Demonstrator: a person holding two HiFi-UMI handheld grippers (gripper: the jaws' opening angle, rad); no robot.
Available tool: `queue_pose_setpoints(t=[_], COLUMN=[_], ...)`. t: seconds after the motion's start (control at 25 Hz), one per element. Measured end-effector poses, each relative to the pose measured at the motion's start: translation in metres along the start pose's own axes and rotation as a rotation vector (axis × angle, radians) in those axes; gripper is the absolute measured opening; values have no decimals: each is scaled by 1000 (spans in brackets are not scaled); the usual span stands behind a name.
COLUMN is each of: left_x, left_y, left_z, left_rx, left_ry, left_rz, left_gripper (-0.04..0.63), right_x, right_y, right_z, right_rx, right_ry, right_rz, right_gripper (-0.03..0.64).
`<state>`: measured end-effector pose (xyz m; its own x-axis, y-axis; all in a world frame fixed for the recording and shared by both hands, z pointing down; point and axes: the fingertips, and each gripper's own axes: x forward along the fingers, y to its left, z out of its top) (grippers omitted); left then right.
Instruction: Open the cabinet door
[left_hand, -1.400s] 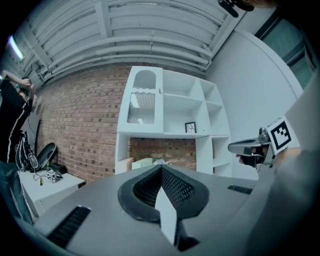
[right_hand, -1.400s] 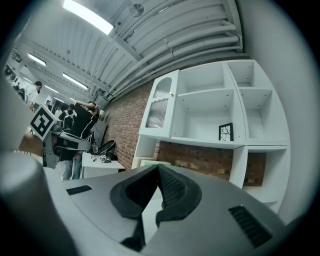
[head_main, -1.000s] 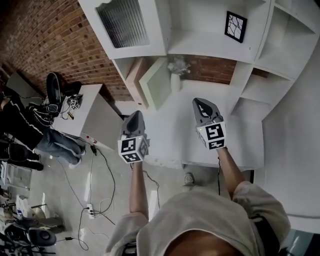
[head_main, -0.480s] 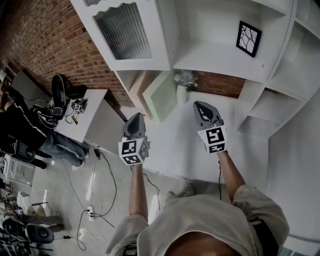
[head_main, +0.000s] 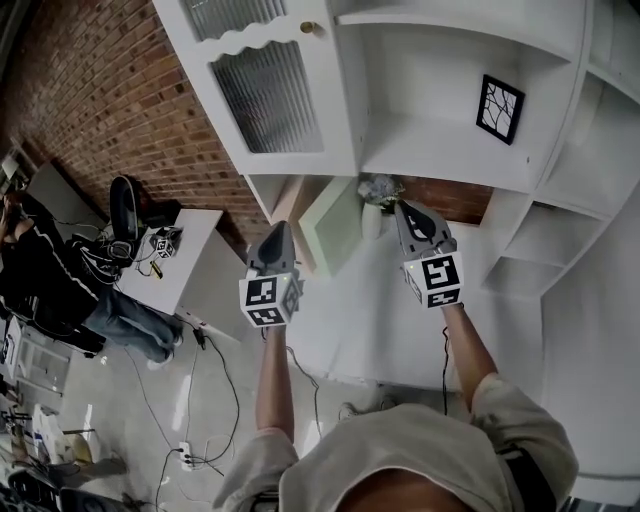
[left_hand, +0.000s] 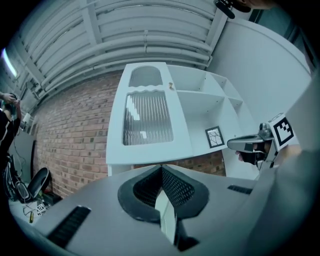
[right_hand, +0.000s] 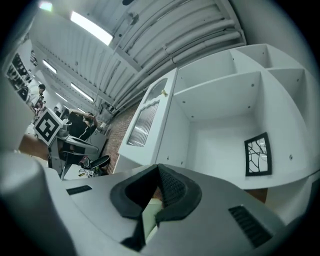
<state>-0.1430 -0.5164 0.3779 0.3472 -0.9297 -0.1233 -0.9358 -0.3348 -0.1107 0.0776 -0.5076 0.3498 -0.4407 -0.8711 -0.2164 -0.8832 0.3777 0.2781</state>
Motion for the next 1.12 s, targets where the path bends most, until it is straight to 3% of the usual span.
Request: queue_pose_setpoints(t=[0.24, 0.68, 0.92, 1.12], left_x=[23, 72, 96, 112], left_y=[12, 9, 9, 11], left_z=[49, 154, 208, 251], left_rx=[59, 154, 46, 64], left_ry=[-88, -258, -342, -384], left_rz=[-41, -121, -171, -164], left_gripper=[26, 26, 26, 28], right_x=[21, 57, 81, 93], right_y=[-11, -29, -24, -29], right_z=[45, 95, 111, 120], right_rx=[-72, -114, -124, -104], right_ry=[-68, -151, -158, -168], right_rz=[-29, -61, -34, -29], right_gripper=[14, 14, 14, 14])
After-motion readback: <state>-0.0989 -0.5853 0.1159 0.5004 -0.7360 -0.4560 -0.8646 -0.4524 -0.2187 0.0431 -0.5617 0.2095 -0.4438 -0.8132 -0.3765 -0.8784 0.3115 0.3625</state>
